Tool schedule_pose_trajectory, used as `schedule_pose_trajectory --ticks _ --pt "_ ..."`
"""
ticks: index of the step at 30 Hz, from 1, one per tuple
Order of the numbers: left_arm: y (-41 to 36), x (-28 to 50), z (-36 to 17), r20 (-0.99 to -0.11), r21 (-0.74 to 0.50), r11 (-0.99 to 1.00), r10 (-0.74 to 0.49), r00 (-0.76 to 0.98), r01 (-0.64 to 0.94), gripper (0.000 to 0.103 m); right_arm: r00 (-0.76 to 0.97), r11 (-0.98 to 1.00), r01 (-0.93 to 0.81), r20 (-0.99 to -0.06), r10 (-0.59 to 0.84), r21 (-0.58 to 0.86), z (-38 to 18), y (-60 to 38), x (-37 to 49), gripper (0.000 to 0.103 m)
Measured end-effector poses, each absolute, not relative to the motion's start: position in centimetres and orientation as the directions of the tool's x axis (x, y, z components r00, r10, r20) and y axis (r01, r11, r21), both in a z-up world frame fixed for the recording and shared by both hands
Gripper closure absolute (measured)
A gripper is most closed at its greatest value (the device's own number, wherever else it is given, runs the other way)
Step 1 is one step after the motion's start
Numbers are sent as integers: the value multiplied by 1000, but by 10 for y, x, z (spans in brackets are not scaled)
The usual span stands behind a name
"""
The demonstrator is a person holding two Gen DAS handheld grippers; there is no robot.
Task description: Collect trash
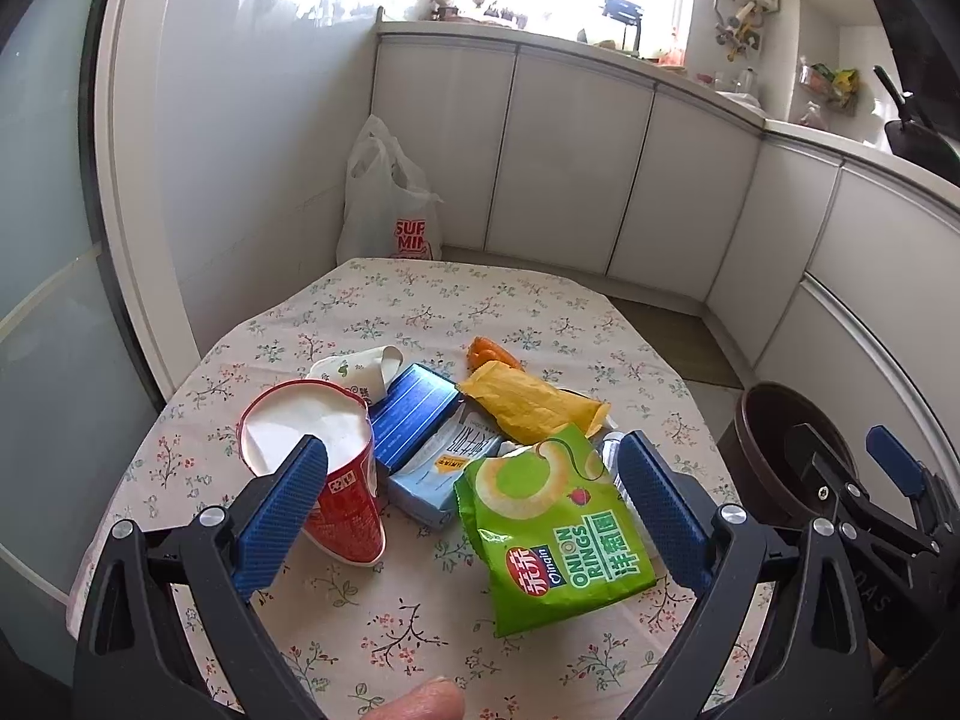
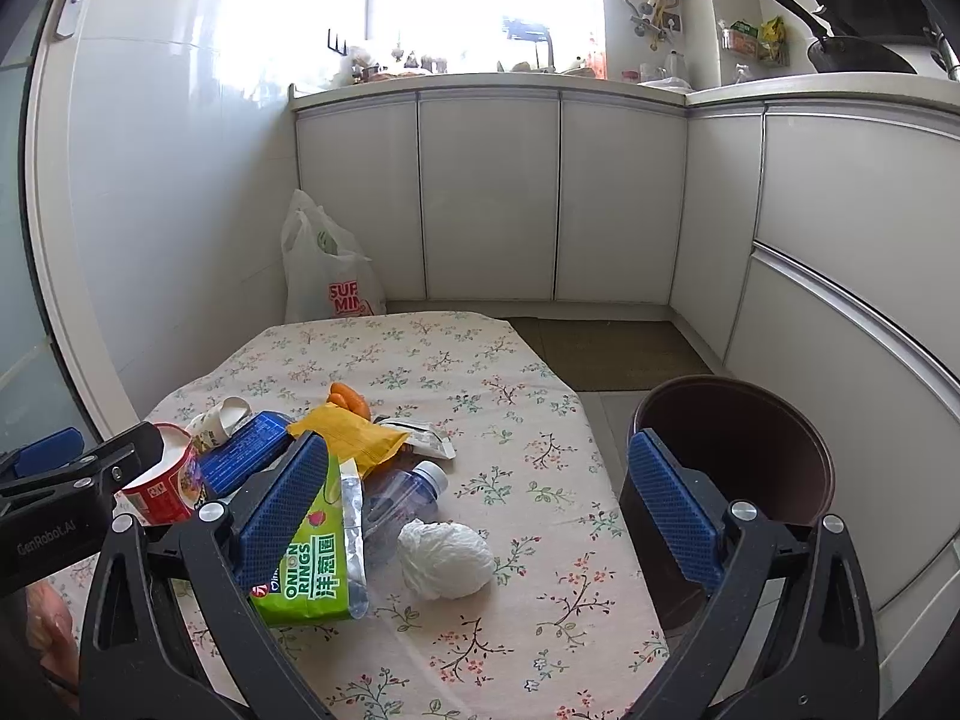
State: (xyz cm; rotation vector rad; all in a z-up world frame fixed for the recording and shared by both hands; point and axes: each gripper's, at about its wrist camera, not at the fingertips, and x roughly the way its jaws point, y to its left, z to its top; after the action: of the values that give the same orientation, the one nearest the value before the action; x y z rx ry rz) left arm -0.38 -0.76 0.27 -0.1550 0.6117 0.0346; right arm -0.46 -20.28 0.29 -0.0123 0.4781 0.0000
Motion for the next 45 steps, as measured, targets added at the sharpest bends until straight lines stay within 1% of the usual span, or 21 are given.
schedule_pose_trajectory --ticks 45 --pt "-5 -3 -3 -592 -141 987 -18 806 -82 8 886 1000 -13 -464 4 -16 -1 -202 -3 7"
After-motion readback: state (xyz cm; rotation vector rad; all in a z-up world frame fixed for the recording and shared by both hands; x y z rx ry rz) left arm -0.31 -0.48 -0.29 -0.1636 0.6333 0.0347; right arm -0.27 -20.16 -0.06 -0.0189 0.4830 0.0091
